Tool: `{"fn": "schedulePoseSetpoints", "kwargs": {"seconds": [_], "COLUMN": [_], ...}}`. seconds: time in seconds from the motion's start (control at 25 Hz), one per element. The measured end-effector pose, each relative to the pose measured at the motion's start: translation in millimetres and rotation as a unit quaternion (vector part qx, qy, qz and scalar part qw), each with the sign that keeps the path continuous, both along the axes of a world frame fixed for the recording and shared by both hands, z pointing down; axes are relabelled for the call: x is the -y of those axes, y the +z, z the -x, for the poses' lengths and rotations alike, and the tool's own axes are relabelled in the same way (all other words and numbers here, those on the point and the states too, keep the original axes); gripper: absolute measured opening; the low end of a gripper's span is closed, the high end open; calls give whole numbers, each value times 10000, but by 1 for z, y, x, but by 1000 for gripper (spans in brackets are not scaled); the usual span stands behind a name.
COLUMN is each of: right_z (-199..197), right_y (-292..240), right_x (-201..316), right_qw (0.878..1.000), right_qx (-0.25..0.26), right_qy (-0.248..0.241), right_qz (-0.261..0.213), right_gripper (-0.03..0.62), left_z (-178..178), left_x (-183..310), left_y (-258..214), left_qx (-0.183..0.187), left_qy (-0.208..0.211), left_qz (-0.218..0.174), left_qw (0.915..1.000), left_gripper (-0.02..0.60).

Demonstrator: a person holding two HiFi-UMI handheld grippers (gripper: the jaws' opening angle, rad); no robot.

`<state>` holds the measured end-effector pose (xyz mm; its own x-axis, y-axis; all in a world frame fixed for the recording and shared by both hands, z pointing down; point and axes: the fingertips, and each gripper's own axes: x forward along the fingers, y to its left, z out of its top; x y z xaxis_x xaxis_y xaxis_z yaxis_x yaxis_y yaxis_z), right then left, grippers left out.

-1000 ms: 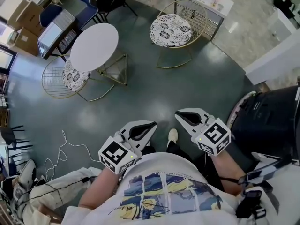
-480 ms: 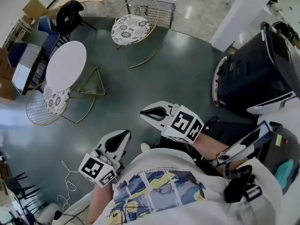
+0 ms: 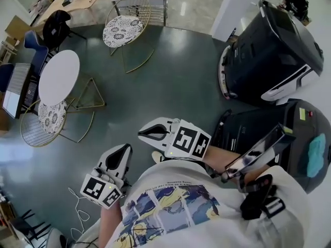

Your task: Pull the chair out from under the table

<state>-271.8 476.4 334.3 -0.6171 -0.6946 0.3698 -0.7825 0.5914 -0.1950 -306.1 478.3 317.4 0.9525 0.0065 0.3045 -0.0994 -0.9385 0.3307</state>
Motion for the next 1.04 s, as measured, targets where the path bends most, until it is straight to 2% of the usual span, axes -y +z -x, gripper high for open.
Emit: {"fn": "schedulePoseSetpoints", "kwargs": {"seconds": [0.28,0.56,0.8,1.04], "right_z": [5,-15,-56,-126], "right_y": [0,0,5,10], "right_x": [-7,-2,17,58], "right_qw": [9998,9997,9996,9996], "right_qx": [-173,-199,-147,-127], "right_qy": [34,167,248,244], "right_qz": [-3,27,26,70], "right_gripper": [10,9,9,9], "left_z": [11,-5,-42,-112], "left_x": [-5,0,19,60], "left_y": [4,7,14,15], "left_qx": [-34,-9,102,197], "left_qy": [-28,62,124,175], "left_qz": [35,58,50,18], "left_qw": [10000,10000,9999,9997], "left_gripper": [9,9,9,9]}}
